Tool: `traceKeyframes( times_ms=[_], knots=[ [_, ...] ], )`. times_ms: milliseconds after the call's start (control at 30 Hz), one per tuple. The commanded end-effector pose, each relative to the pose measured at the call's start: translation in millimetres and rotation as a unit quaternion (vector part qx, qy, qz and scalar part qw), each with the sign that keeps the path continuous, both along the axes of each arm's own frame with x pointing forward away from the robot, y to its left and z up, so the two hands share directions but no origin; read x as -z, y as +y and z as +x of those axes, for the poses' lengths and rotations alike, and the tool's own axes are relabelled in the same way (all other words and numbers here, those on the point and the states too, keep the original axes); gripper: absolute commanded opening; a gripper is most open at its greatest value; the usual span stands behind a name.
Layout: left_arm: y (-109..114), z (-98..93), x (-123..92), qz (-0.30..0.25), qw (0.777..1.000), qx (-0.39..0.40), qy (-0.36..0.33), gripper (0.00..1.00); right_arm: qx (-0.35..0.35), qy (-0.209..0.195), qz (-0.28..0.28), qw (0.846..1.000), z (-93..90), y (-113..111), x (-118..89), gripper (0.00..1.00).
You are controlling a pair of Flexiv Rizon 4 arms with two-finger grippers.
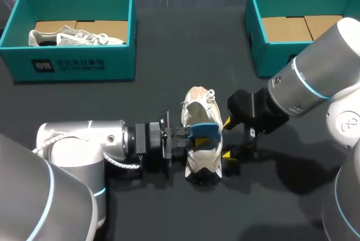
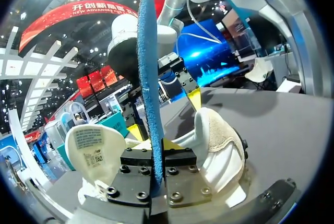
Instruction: Take the shoe out of the shoebox, open the shoe tongue, remove and reinsert the insole, then place the shoe into the shoebox
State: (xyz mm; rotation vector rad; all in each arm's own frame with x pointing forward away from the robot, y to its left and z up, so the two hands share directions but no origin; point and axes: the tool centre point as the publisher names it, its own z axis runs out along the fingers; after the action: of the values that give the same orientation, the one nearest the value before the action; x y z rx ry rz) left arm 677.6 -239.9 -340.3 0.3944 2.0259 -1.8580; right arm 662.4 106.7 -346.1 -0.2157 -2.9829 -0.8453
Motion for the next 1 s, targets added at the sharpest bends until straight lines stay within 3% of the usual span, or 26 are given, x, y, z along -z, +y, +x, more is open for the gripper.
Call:
traceKeyframes(
  times_ms=[33, 200, 433, 1000],
  knots=[
    [-1.4, 0.2, 2.4, -0.001, 1.0, 0.004, 0.003, 0.0, 0.001, -0.001, -0.001, 1.0, -1.5, 0.7, 0.5, 1.0],
    [0.0, -2.6, -3.5, -0.004, 1.0, 0.007, 0.011, 0.01, 0.001, -0.001, -0.001, 1.0, -1.5, 0.7, 0.5, 1.0],
    [-0.4, -7.3, -12.1, -0.005, 1.0, 0.012, 0.009, 0.3, 0.001, -0.001, -0.001, 1.0, -1.5, 0.7, 0.5, 1.0],
    [-4.0, -25.9, -36.8, 0.005, 1.0, 0.01, -0.022, 0.33, 0.001, -0.001, -0.001, 1.0, -1.5, 0.7, 0.5, 1.0]
  ],
)
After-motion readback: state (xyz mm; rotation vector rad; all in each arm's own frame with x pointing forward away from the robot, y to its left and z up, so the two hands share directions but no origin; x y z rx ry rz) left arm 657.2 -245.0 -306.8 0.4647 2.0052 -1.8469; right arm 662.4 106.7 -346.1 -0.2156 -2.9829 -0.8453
